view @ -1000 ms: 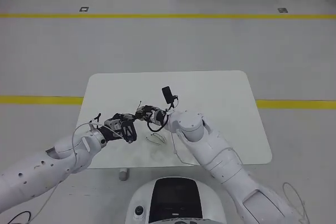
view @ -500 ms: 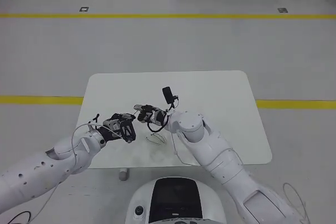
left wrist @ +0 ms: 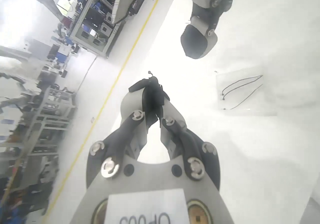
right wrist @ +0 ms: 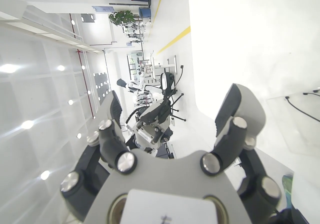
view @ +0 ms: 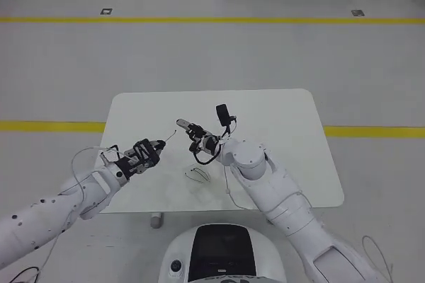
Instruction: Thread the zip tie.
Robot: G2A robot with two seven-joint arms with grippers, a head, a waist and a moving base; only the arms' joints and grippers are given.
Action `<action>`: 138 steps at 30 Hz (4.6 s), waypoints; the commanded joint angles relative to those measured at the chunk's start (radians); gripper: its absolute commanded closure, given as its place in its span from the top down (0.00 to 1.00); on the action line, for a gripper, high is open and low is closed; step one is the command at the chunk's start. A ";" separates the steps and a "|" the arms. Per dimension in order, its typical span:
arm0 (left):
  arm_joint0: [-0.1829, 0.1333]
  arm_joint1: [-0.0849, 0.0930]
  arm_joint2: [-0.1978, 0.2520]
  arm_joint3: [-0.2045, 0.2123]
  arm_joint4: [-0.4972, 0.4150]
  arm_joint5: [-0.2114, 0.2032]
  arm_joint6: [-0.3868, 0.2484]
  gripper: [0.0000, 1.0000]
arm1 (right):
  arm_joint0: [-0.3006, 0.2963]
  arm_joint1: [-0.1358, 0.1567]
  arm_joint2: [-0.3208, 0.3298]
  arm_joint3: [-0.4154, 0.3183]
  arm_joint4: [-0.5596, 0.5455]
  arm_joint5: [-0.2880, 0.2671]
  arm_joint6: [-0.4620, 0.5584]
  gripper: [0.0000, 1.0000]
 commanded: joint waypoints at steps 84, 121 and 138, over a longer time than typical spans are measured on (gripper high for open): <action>0.078 -0.017 -0.128 0.106 -0.347 -0.311 0.069 0.00 | 0.000 0.000 0.000 0.000 0.000 0.000 0.000 1.00; 0.118 -0.033 -0.180 0.145 -0.462 -0.412 0.087 0.00 | 0.000 0.000 0.000 0.000 0.000 0.000 0.000 1.00; 0.139 -0.048 -0.184 0.158 -0.532 -0.412 0.082 0.00 | 0.000 0.000 0.000 0.000 0.000 0.000 0.000 1.00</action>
